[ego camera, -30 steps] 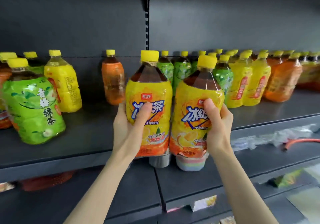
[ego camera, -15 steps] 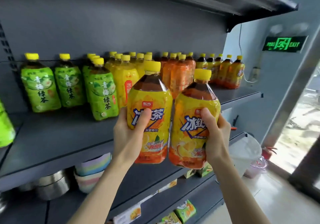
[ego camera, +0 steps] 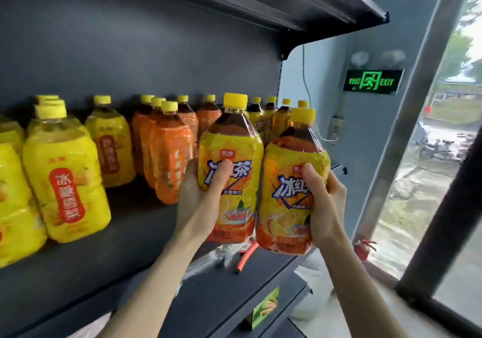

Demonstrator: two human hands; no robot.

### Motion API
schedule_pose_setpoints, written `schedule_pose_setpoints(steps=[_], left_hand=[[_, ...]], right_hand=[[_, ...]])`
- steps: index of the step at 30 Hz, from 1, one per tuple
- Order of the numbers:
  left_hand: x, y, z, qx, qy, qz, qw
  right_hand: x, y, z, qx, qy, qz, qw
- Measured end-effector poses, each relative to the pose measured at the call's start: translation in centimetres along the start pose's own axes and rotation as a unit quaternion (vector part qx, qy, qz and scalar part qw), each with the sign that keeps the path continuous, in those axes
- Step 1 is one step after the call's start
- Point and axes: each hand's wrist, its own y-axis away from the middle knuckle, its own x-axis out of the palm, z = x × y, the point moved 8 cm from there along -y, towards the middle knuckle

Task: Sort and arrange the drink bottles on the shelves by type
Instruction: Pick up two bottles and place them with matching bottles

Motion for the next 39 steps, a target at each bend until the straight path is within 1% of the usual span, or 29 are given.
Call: schedule_pose_setpoints(steps=[3, 7, 10, 13, 17, 21, 28, 36, 39], left_hand=[[4.6, -2.6, 2.3, -0.004, -0.002, 0.011, 1.0], [11.0, -6.2, 6.5, -0.019, 0.003, 0.001, 1.0], [15.3, -8.1, 8.9, -0.025, 0.006, -0.019, 0.999], [18.1, -10.1, 11.6, -0.045, -0.016, -0.047, 0.998], [19.8, -12.5, 14.6, -0.057, -0.045, -0.105, 0.992], [20.8, -14.5, 16.1, -0.054, -0.08, -0.144, 0.985], [22.2, -16.3, 18.4, -0.055, -0.125, -0.164, 0.977], [25.1, -17.1, 19.0, -0.042, -0.18, -0.194, 0.963], [26.5, -16.9, 19.6, -0.044, -0.182, -0.203, 0.961]], right_hand=[[-3.1, -4.3, -1.5, -0.012, -0.003, -0.016, 1.0], [-7.1, -11.3, -4.6, -0.015, -0.01, -0.013, 1.0], [-9.5, -16.4, -6.9, -0.012, -0.006, 0.015, 1.0], [-10.8, -21.2, -8.5, -0.009, 0.003, 0.059, 0.998], [-10.9, -26.4, -11.0, -0.002, -0.021, 0.106, 0.994], [-9.8, -30.4, -13.6, 0.011, -0.034, 0.145, 0.989], [-9.3, -34.5, -17.5, 0.009, -0.071, 0.192, 0.979], [-10.3, -37.8, -19.4, 0.022, -0.125, 0.241, 0.962], [-10.4, -38.6, -19.9, 0.03, -0.137, 0.26, 0.955]])
